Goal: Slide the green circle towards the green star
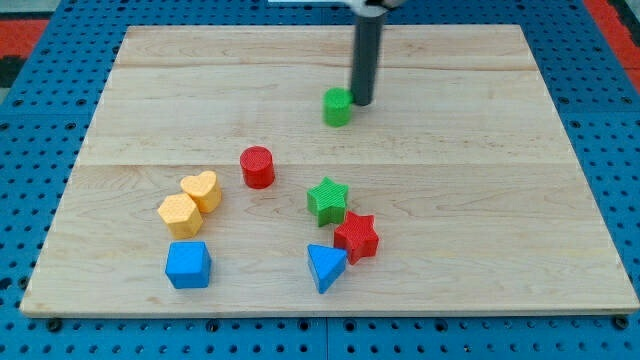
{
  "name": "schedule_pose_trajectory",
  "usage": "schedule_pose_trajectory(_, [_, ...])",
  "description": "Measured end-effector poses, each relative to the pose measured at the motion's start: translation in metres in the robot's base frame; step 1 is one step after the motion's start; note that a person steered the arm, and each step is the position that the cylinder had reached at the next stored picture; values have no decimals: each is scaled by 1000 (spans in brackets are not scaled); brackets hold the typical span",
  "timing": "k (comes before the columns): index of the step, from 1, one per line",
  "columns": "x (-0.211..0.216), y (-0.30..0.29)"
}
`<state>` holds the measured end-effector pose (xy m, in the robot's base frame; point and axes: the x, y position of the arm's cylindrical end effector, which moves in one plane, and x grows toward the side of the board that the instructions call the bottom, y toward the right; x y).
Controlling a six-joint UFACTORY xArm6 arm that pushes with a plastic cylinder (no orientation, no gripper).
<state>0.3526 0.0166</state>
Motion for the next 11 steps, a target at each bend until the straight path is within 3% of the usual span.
schedule_pose_trajectory(2, [-18, -64])
schedule_pose_trajectory(3, [41, -64])
schedule_pose_trajectory(5, [89, -72])
schedule_pose_trajectory(10, [98, 22])
schedule_pose_trajectory(11, [130, 19])
